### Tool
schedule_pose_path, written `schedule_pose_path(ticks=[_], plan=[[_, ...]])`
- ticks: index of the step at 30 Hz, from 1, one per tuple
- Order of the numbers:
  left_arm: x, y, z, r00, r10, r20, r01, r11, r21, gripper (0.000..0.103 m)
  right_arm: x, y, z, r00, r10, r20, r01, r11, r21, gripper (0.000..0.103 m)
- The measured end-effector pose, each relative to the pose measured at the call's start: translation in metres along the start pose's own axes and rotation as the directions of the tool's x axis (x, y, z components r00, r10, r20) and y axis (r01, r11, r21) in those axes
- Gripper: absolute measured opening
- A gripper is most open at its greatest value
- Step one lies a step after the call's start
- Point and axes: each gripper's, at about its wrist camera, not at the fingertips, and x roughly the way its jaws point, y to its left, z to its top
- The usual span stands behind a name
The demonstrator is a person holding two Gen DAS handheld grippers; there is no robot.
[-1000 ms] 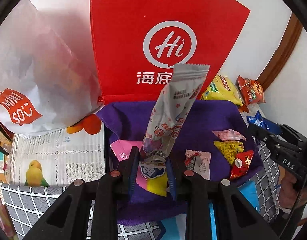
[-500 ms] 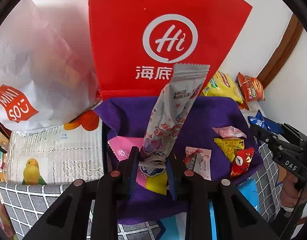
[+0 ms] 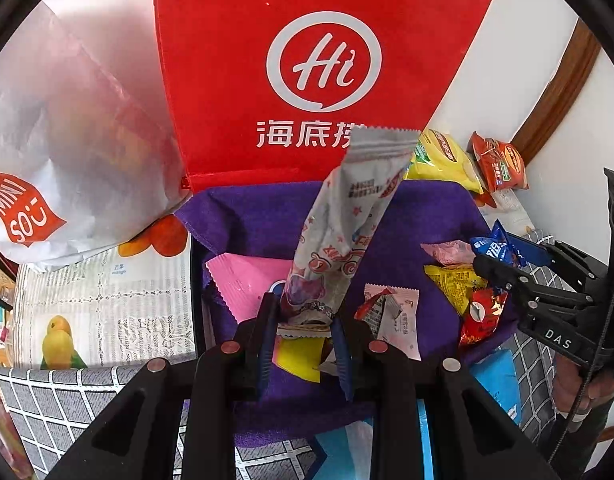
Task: Organize snacks
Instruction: 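Carry both held packets up over the purple towel, then open both tools to drop the packets onto the purple towel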
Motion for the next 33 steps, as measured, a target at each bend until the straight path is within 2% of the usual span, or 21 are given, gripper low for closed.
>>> schedule_pose_path(ticks=[8,12,18,22,31,33], plan=[[0.006,-0.006,-0.001,1.000,0.007,-0.012,-0.007,1.000,0.026,0.025,0.009,0.001,-0.002,1.000,-0.015,-0.026,0.015,1.000,-0.002,0.054],[0.006,-0.007,-0.002,1.000,0.001,-0.014,-0.001,1.000,0.026,0.026,0.010,0.001,-0.003,0.999,-0.020,-0.027,0.019,1.000,-0.007,0.059],[0.010,-0.008,-0.003,1.000,-0.010,-0.027,0.011,1.000,0.029,0.026,0.011,0.002,-0.003,0.999,-0.021,-0.035,0.020,1.000,-0.011,0.060],[0.010,-0.008,-0.003,1.000,-0.010,-0.026,0.011,1.000,0.029,0.026,0.004,0.000,-0.002,1.000,-0.020,-0.013,0.020,1.000,0.006,0.067],[0.010,-0.008,-0.002,1.000,-0.015,-0.026,0.015,1.000,0.022,0.026,-0.016,-0.010,0.003,0.999,-0.001,0.052,-0.003,0.998,0.070,0.068],[0.009,-0.007,-0.002,0.999,-0.025,-0.030,0.025,1.000,0.017,0.030,-0.021,-0.011,0.004,0.998,-0.001,0.068,-0.005,0.997,0.081,0.068]])
